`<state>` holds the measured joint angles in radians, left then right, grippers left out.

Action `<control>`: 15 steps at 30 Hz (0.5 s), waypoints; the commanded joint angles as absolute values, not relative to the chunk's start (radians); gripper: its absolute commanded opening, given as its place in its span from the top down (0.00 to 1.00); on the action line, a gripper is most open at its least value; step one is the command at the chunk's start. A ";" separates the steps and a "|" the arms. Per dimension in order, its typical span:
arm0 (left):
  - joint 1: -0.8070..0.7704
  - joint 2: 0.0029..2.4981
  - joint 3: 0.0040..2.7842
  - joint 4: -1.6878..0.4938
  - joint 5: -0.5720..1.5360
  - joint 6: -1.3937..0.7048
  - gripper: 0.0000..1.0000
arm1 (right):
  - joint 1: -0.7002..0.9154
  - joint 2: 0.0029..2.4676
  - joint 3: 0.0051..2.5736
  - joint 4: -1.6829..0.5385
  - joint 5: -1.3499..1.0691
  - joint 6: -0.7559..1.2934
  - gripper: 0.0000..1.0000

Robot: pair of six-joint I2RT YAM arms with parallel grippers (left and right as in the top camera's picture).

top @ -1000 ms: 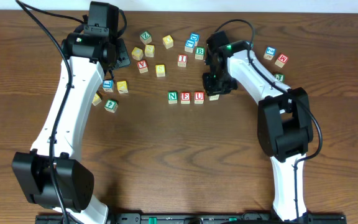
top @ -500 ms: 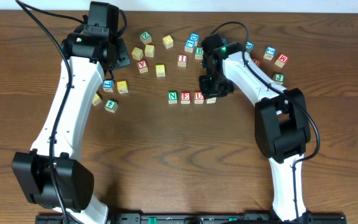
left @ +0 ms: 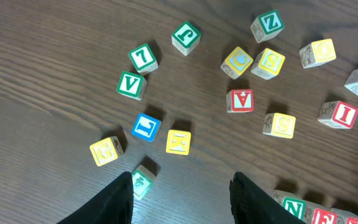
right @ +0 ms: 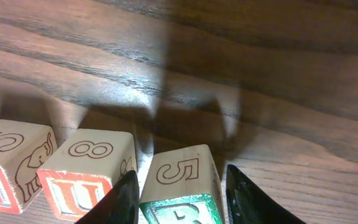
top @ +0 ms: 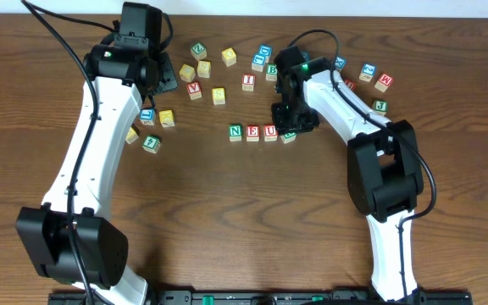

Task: Spell out NEURIPS
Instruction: 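Carry the green R block toward the right of the red U block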

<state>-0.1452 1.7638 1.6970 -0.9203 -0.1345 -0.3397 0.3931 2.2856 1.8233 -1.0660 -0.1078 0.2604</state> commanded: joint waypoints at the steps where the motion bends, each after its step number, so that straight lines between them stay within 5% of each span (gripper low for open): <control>1: -0.141 1.758 1.706 -0.927 -0.151 -0.334 0.50 | 0.398 2.243 1.845 -1.070 -0.104 0.269 0.60; 15: -0.141 1.758 1.706 -0.927 -0.151 -0.333 0.50 | 0.376 2.184 1.943 -1.147 -0.039 0.268 0.62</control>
<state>-0.1452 1.7638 1.6970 -0.9207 -0.1345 -0.3393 0.3866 2.2398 1.9076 -1.1313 -0.0734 0.2604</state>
